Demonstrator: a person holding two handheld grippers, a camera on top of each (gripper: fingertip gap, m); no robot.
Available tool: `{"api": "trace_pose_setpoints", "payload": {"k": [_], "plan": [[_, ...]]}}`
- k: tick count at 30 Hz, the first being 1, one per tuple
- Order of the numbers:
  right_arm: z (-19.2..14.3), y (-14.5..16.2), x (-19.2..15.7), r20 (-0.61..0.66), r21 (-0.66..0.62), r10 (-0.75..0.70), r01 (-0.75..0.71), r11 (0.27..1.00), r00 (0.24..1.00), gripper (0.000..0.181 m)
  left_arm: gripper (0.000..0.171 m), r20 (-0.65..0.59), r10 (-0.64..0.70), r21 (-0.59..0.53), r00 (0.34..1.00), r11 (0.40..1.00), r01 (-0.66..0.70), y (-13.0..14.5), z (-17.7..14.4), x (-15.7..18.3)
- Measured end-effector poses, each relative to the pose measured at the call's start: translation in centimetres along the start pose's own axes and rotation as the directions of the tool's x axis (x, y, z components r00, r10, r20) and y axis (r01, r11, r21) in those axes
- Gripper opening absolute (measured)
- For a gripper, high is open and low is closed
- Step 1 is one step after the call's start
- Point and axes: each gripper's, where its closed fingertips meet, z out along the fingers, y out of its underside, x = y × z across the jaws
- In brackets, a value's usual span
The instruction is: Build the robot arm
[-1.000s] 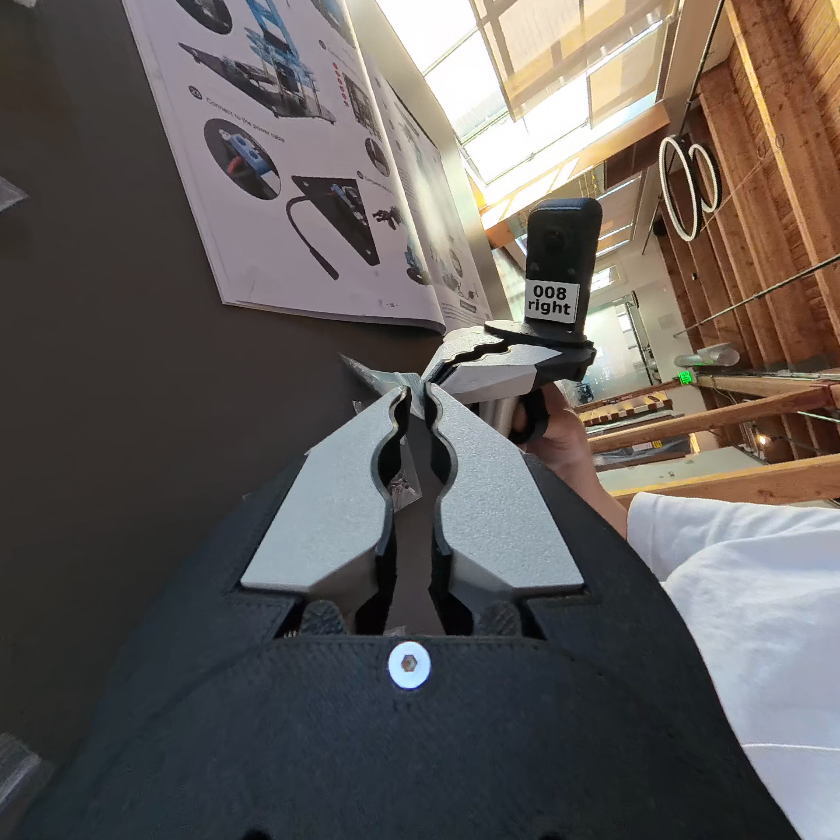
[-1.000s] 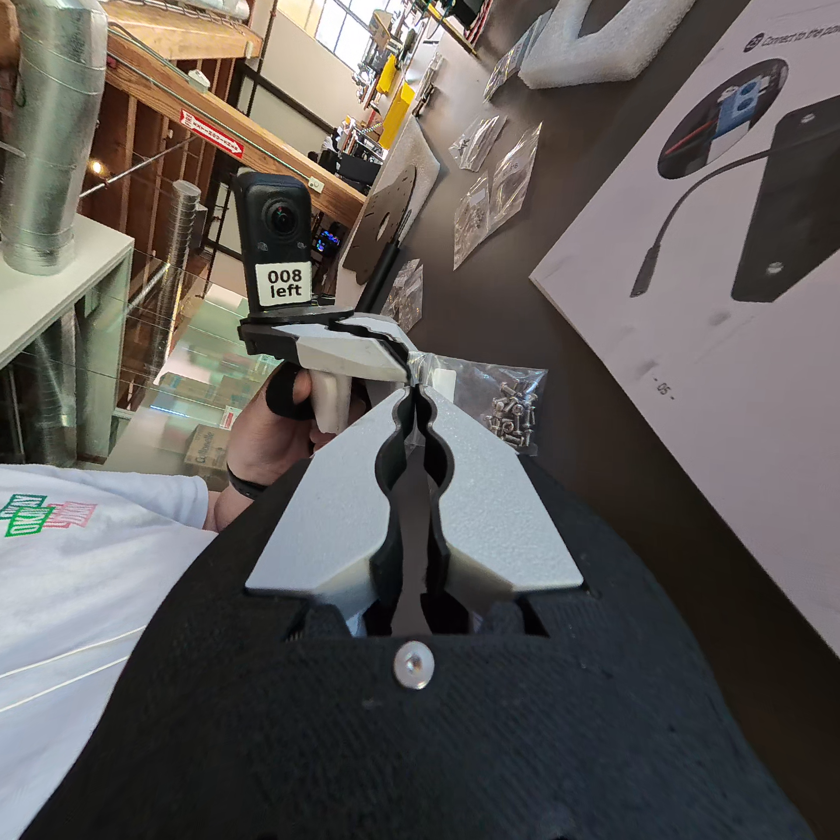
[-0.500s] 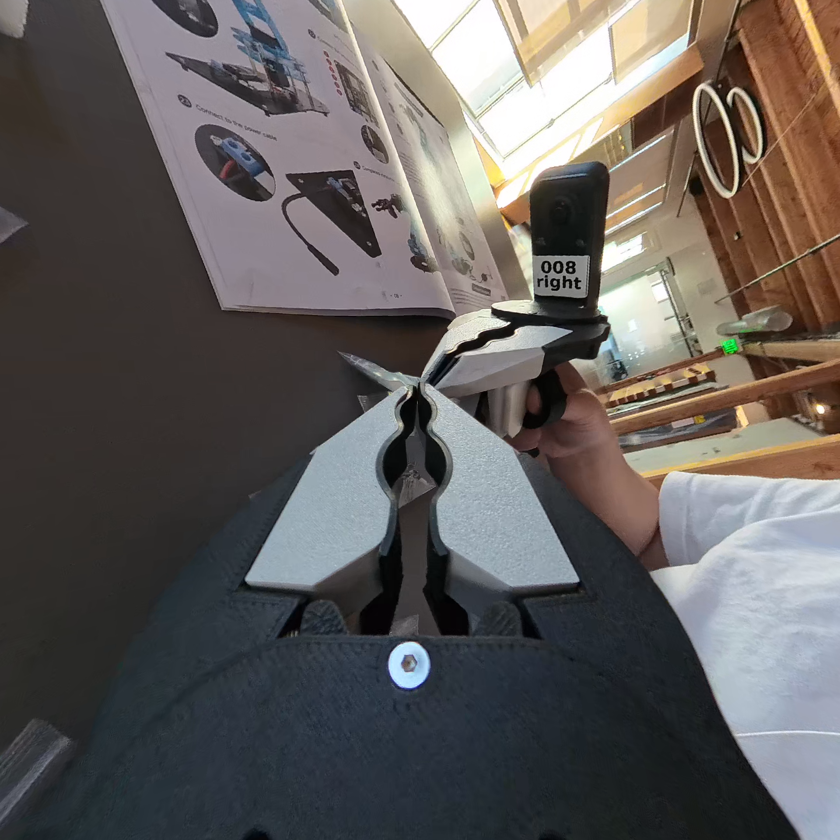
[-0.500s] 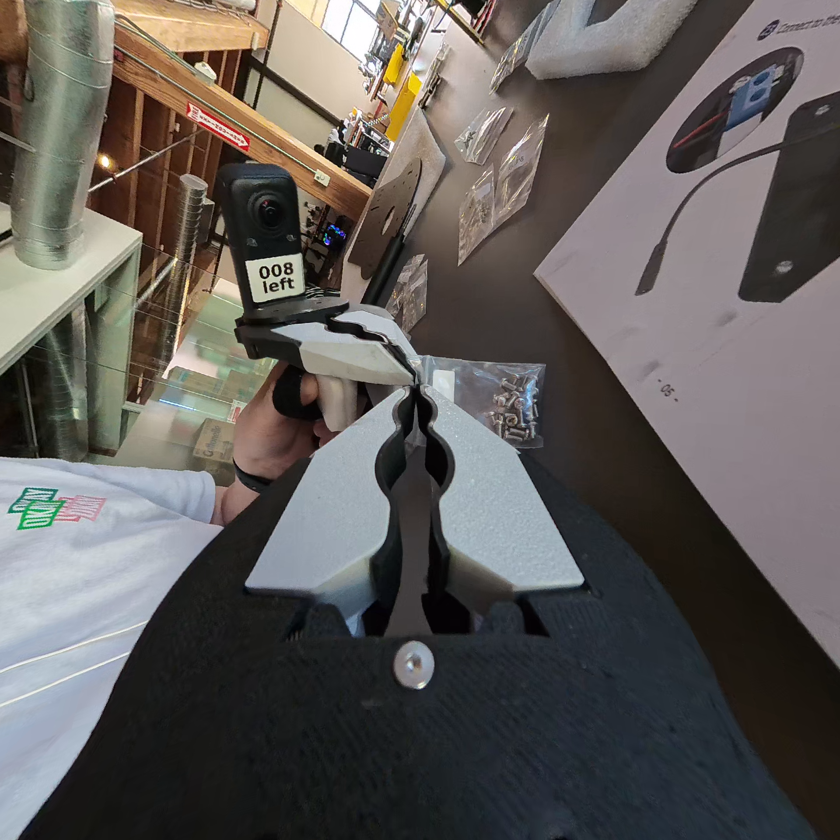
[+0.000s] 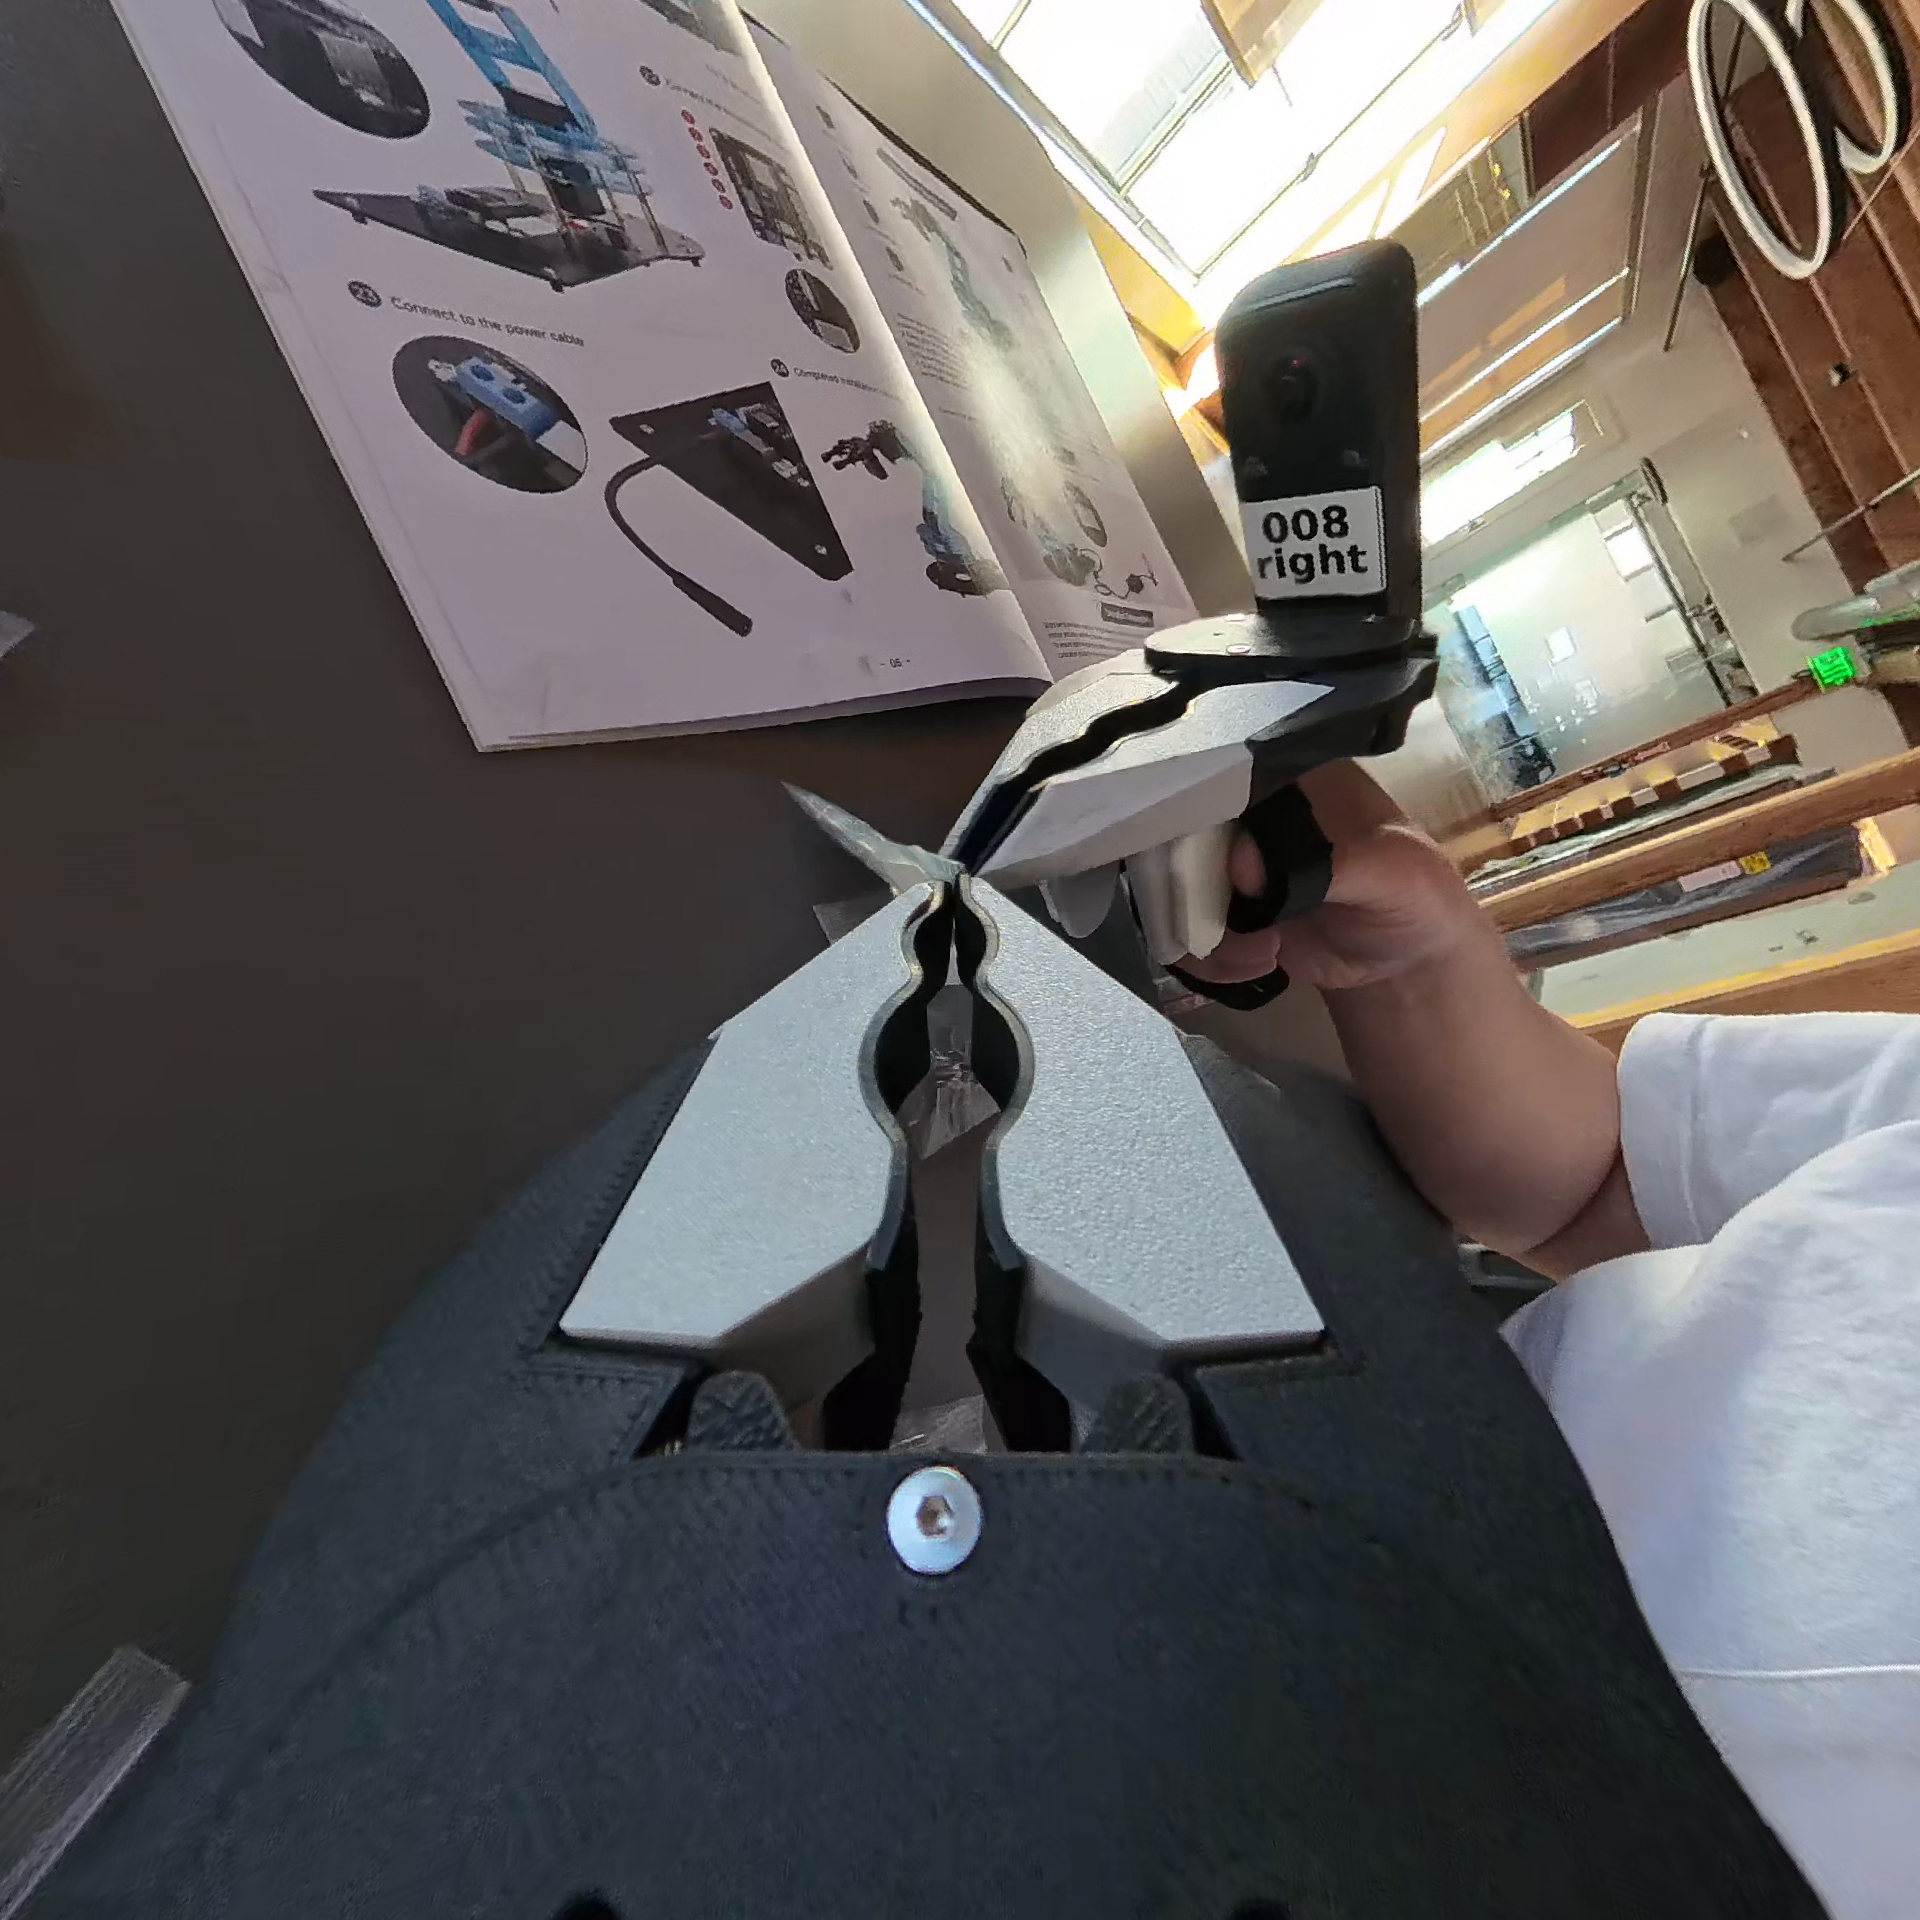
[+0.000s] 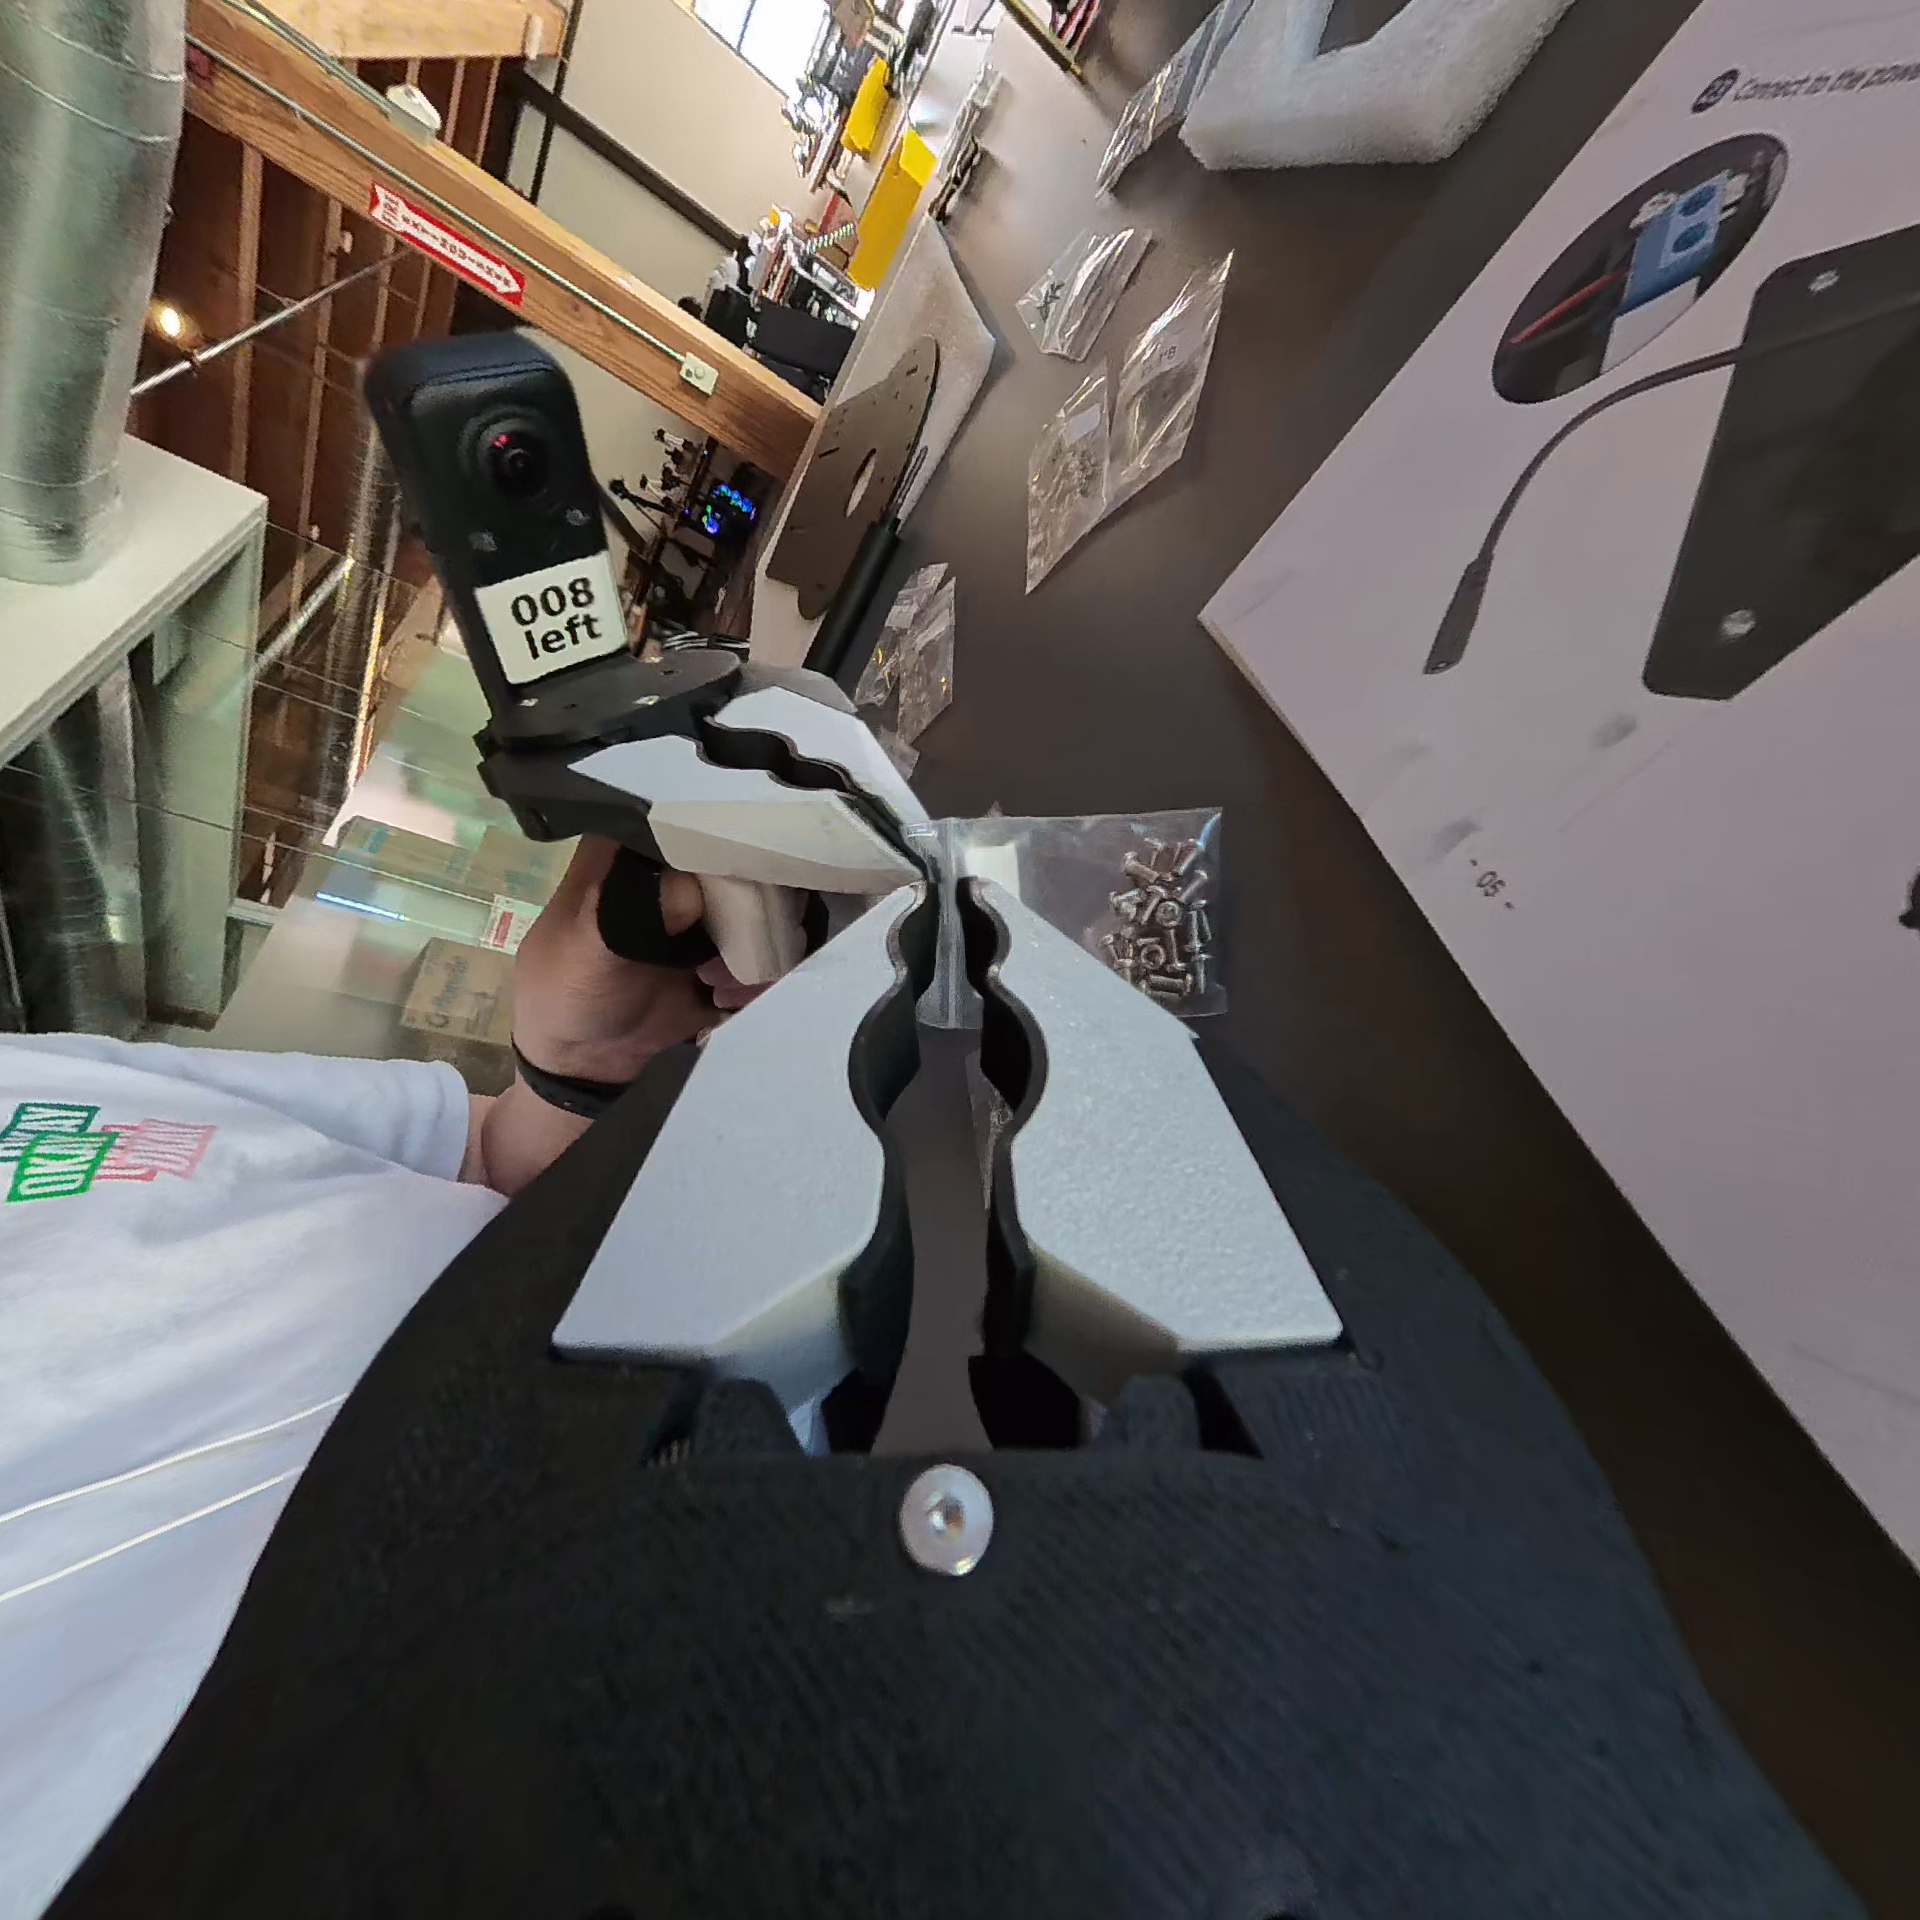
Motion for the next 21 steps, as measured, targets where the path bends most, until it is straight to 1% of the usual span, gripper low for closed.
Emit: {"api": "trace_pose_setpoints", "payload": {"k": [8,12,16,18,21], "plan": [[-0.1,0.2,-0.5,0.054,-0.021,0.029,-0.028,0.999,0.998,0.0,0.0,0.033,0.11,-0.021,0.993,0.994,-0.109,0.1,0.0,0.5],[-0.3,0.4,-0.4,0.0,-0.044,-0.047,0.047,0.998,0.999,0.0,0.0,0.025,0.121,-0.028,0.992,0.992,-0.12,0.3,0.1,0.7],[-1.1,-0.8,0.4,-0.124,0.005,-0.155,0.157,0.988,0.98,0.0,0.0,0.017,0.126,-0.048,0.992,0.991,-0.125,0.5,0.1,0.8],[-1.5,-1.1,0.0,-0.109,0.008,-0.167,0.168,0.986,0.98,0.0,0.0,0.021,0.127,-0.049,0.992,0.991,-0.125,0.6,0.0,0.8],[-1.1,-0.1,-0.6,-0.058,-0.051,-0.187,0.185,0.981,0.981,0.0,0.0,0.006,0.117,-0.04,0.993,0.992,-0.117,0.5,0.1,1.0]]}}
